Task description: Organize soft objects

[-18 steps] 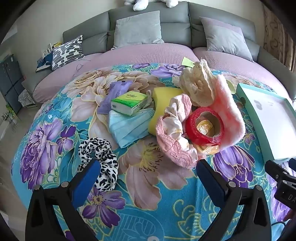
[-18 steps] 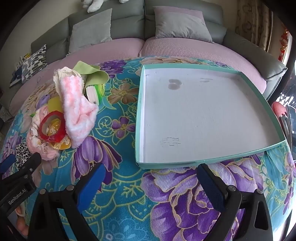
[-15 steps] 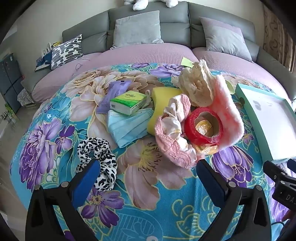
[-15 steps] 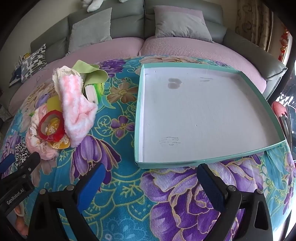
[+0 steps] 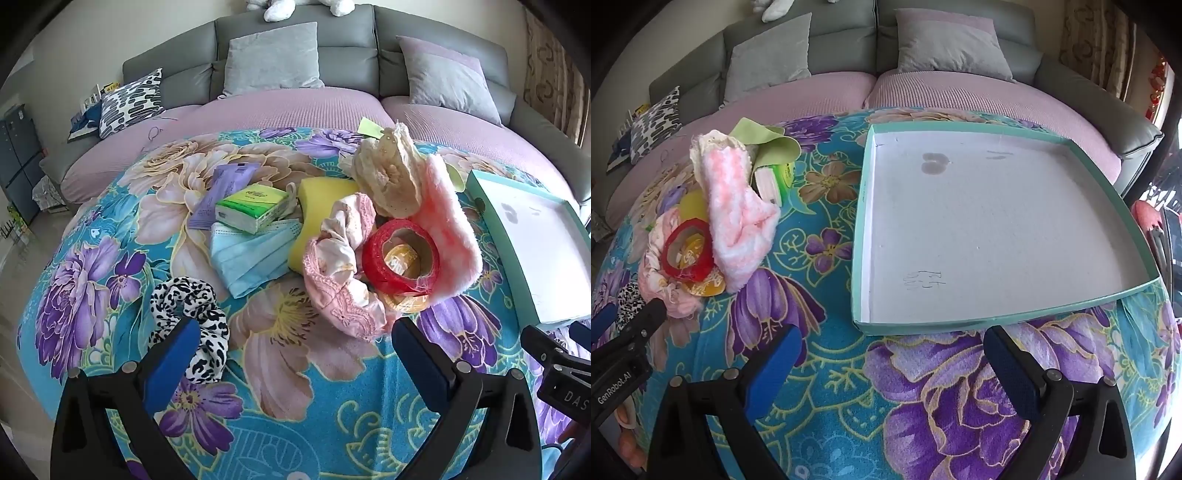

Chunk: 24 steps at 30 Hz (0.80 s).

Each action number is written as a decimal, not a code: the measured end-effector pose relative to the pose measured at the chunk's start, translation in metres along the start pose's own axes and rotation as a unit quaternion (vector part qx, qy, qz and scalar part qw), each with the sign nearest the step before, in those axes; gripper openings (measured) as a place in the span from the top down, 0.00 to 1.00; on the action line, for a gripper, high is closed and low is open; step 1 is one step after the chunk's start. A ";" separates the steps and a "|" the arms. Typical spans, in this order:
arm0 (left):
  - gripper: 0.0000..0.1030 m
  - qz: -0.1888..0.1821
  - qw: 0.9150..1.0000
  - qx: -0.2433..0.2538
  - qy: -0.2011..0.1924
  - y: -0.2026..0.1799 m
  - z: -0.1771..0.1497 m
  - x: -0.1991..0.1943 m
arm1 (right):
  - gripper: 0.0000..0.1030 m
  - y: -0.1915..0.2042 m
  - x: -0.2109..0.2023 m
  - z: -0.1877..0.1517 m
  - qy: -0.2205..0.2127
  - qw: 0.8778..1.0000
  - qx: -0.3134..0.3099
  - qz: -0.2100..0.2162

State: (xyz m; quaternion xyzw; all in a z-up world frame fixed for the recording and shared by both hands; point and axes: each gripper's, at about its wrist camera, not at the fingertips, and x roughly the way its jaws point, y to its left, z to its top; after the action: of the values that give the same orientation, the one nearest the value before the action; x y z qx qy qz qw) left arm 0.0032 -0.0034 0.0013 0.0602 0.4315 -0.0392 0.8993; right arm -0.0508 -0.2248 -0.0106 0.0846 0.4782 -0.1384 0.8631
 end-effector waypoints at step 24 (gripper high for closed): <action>0.00 -0.036 0.999 -0.012 -0.035 -0.008 0.007 -0.006 | 0.02 0.000 -0.004 0.002 0.000 1.000 -0.019 0.000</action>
State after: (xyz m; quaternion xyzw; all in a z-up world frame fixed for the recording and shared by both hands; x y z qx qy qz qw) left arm 0.0043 -0.0120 0.0101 0.0322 0.4018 -0.0688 0.9126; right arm -0.0507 -0.2244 -0.0064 0.0684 0.4811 -0.1292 0.8644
